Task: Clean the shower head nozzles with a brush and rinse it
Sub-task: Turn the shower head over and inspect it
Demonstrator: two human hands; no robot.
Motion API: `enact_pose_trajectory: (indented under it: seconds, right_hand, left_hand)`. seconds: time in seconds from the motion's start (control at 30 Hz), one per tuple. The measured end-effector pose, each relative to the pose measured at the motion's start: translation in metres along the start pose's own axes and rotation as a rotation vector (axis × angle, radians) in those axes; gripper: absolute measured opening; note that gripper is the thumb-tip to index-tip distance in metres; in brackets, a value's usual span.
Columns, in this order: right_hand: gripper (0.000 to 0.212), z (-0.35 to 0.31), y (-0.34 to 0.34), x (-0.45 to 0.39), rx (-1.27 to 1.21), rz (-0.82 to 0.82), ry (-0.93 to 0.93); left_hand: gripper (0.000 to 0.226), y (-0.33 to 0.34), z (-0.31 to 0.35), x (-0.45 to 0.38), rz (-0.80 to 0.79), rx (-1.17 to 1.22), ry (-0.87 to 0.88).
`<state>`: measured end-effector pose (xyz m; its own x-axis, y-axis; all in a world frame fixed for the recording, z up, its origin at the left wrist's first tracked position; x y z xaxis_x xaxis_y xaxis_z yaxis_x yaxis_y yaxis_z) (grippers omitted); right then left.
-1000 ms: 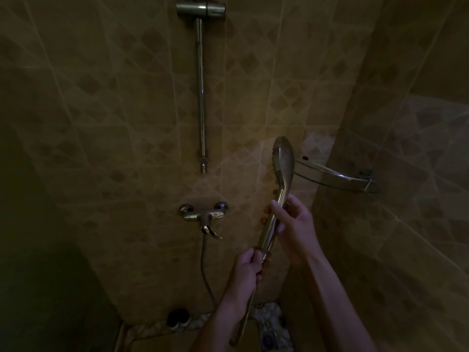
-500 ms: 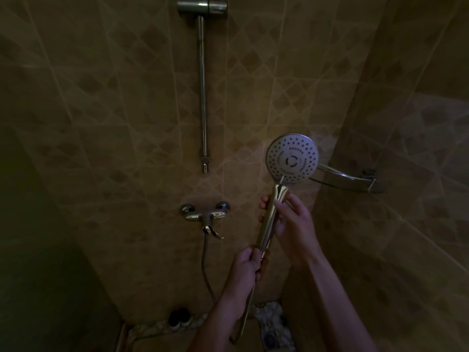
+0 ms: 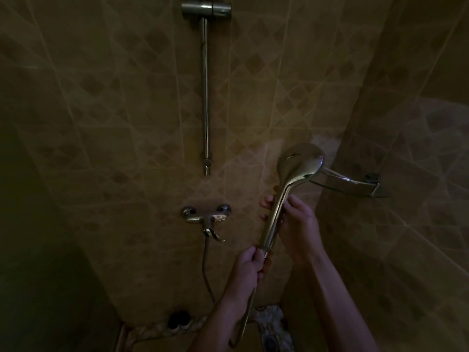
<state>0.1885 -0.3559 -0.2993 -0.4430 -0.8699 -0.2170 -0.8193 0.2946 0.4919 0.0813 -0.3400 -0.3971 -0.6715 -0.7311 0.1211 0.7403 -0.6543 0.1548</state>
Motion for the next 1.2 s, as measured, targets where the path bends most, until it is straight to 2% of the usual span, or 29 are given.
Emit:
enact_pose_trajectory:
  seconds: [0.07,0.17,0.3,0.53,0.67,0.83,1.0,1.1,1.2]
  right_hand:
    - [0.025,-0.001,0.000,-0.001,0.024,-0.003,-0.021]
    - [0.021,0.001,-0.011,-0.003,0.105,0.079,-0.047]
    - [0.015,0.002,-0.019,-0.005,0.132,0.079,-0.047]
    - [0.038,-0.001,-0.014,-0.003,0.071,-0.013,-0.027]
    - [0.044,-0.003,-0.008,-0.004,-0.001,-0.031,-0.001]
    - [0.029,-0.005,-0.018,-0.007,0.262,0.106,-0.052]
    - [0.017,-0.004,-0.024,-0.009,0.315,0.089,-0.033]
    - [0.027,-0.004,-0.021,-0.009,0.211,0.029,-0.021]
    - [0.040,-0.002,-0.022,-0.012,0.102,0.040,-0.015]
  left_hand:
    - [0.023,0.002,0.000,0.000,-0.002,0.004,-0.006]
    - [0.023,0.004,0.000,-0.001,-0.011,0.033,-0.001]
    - [0.025,0.002,-0.003,-0.003,-0.011,0.040,-0.001]
    - [0.028,0.000,-0.013,-0.009,0.013,0.022,-0.030]
    - [0.029,0.006,-0.012,-0.010,0.019,0.054,-0.038]
    - [0.027,0.010,-0.006,-0.008,-0.006,0.036,-0.022]
    - [0.028,0.011,-0.006,-0.007,-0.011,0.014,-0.018]
    - [0.028,0.009,-0.007,-0.006,-0.004,0.022,-0.020]
    - [0.028,0.008,-0.004,-0.007,-0.003,0.028,-0.010]
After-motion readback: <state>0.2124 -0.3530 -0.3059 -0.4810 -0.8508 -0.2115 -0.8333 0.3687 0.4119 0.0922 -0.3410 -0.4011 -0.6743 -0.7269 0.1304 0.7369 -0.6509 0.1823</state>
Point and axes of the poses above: each hand's wrist, its own x-axis away from the middle knuckle, its own y-axis out of the palm, z = x × y, the point moved 8 cm from there along -x, towards the middle knuckle, and after that the axes turned 2 degrees about -z, right-handed, at the moved point
